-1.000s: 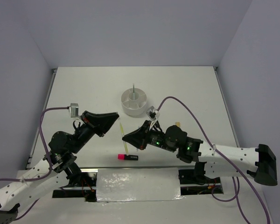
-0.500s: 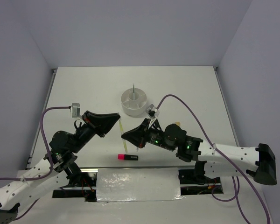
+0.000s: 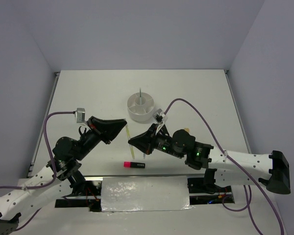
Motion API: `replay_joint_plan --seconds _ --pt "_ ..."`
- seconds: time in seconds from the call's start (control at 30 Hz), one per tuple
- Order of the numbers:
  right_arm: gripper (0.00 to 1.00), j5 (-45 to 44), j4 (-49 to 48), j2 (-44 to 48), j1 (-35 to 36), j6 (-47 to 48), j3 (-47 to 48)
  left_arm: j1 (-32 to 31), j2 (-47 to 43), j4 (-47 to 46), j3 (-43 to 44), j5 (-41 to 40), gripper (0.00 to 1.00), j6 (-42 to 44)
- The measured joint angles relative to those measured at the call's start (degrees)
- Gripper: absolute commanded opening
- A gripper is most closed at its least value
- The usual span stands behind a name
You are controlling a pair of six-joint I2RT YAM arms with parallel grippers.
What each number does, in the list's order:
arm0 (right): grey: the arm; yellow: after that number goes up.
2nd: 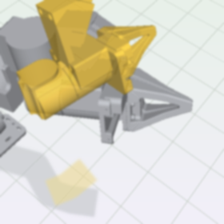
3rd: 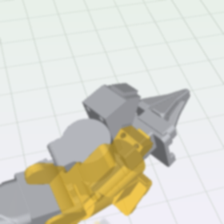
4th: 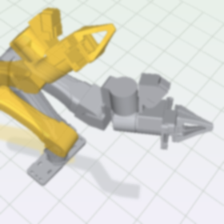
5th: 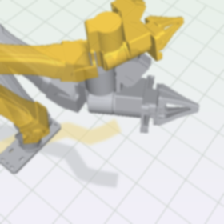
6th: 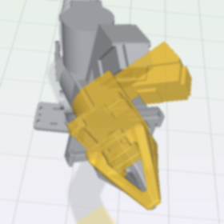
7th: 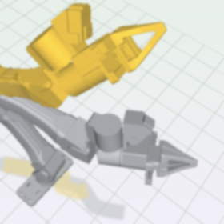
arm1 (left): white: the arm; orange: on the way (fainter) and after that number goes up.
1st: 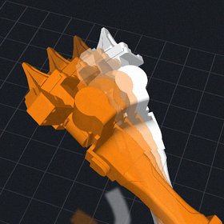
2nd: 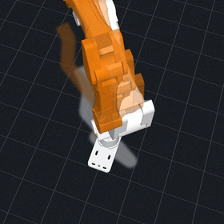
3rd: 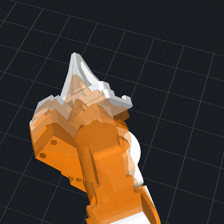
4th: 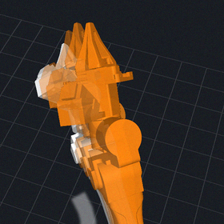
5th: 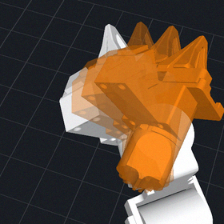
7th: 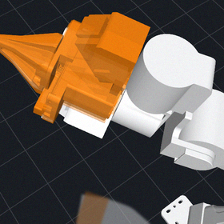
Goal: Sort the stationery into containers
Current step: Close the pen cap on the pen.
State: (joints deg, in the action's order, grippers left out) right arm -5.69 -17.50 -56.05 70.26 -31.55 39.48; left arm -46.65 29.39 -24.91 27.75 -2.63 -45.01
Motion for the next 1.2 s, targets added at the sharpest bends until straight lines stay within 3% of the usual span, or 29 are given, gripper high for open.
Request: replay_joint_plan --seconds 0.4,0.73,0.83,0.87,0.97,1.07,1.13,1.17,1.2 --pt "0.00 -0.90 1.81 0.68 0.00 1.38 0.44 0.00 0.94 0.46 0.00 0.07 0.02 0.09" --pt "0.00 -3.78 5.64 0.70 0.00 5.55 3.72 0.00 3.13 1.07 1.92 1.53 0.10 0.09" --pt "0.00 -4.17 6.25 0.70 0.02 7.08 4.79 0.00 3.02 0.90 2.27 1.51 0.22 0.00" --pt "0.00 -4.31 6.60 0.66 0.11 7.61 5.16 0.00 3.02 0.85 2.32 1.51 0.33 -0.02" --pt "0.00 -4.63 7.02 0.07 0.11 8.87 6.40 0.00 3.08 2.05 2.54 1.64 0.52 0.15" --pt "0.00 -4.79 6.62 -0.72 0.11 9.62 8.22 -0.02 3.48 4.07 2.71 1.92 0.64 0.17" --pt "0.00 -4.72 6.21 -1.01 0.11 9.92 8.52 0.00 3.72 5.18 3.15 1.95 0.61 0.26" --pt "0.00 -4.68 6.03 -1.14 0.11 9.99 8.52 0.00 3.78 5.64 3.39 1.97 0.48 0.31" --pt "0.00 -4.83 6.01 -1.31 0.11 10.03 8.52 0.00 3.80 5.75 3.54 2.21 0.45 0.31"
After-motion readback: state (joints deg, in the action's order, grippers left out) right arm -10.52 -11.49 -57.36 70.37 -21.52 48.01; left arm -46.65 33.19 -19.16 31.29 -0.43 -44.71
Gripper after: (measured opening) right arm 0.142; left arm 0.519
